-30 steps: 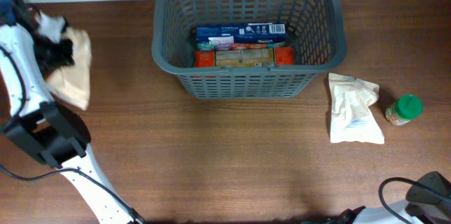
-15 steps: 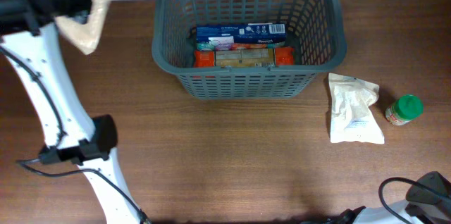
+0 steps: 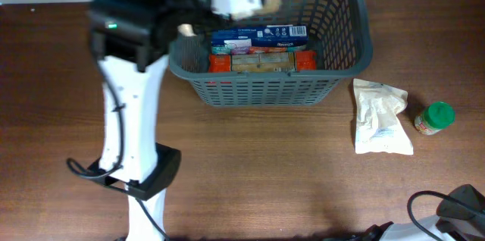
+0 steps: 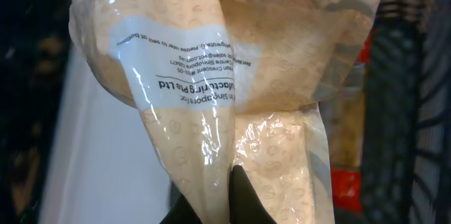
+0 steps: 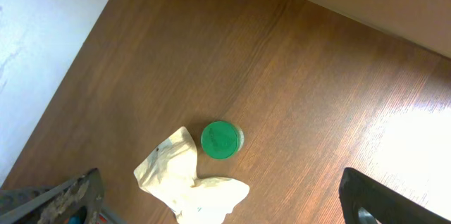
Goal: Pack container
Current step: 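Lower the beige pouch into the basket and open the left gripper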
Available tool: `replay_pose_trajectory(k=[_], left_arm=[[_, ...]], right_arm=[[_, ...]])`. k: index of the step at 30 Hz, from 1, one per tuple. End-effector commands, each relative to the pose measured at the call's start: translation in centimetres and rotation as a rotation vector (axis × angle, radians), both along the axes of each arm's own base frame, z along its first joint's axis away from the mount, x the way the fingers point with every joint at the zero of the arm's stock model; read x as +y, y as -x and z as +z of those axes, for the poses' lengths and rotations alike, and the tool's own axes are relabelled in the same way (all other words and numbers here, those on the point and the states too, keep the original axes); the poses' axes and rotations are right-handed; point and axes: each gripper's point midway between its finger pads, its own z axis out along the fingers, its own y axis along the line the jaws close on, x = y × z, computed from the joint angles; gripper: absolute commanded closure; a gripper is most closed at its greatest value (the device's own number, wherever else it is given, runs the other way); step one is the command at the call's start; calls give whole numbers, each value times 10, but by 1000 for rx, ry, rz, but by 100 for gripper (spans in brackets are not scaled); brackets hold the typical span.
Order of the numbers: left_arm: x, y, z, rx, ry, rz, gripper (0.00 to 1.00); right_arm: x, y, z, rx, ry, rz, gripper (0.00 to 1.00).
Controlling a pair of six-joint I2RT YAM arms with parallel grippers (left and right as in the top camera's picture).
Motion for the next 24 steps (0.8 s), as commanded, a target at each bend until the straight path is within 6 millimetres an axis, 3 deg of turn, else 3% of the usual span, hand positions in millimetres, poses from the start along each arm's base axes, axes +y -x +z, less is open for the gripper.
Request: replay_pose_trajectory(k=[1, 6, 8, 12, 17, 19, 21, 23, 24], left_arm=[[-33, -1, -36, 59, -60, -122, 98], [-77, -12, -126, 246, -126, -200, 98], [-92, -11, -151, 289, -138, -229, 98], [-112, -5, -191, 363, -177, -264, 98], [-124, -6, -224, 440, -177, -235, 95], [-125, -8, -234, 473, -169, -208, 84], [-126, -9, -238, 502, -150, -169, 66], [-123, -18, -231, 518, -92, -71, 25], [-120, -25, -224, 513, -62, -11, 13]], right_arm=[[-2, 2, 1, -1, 5, -16, 1], [-2, 2, 1, -1, 5, -16, 1], [-2, 2, 1, -1, 5, -16, 1], [-2, 2, 1, -1, 5, -16, 1], [-2, 2, 1, -1, 5, -16, 1], [-2, 2, 1, -1, 5, -16, 1], [-2, 2, 1, -1, 5, -16, 1], [-2, 2, 1, -1, 5, -16, 1], [-2, 2, 1, -1, 5, -16, 1]])
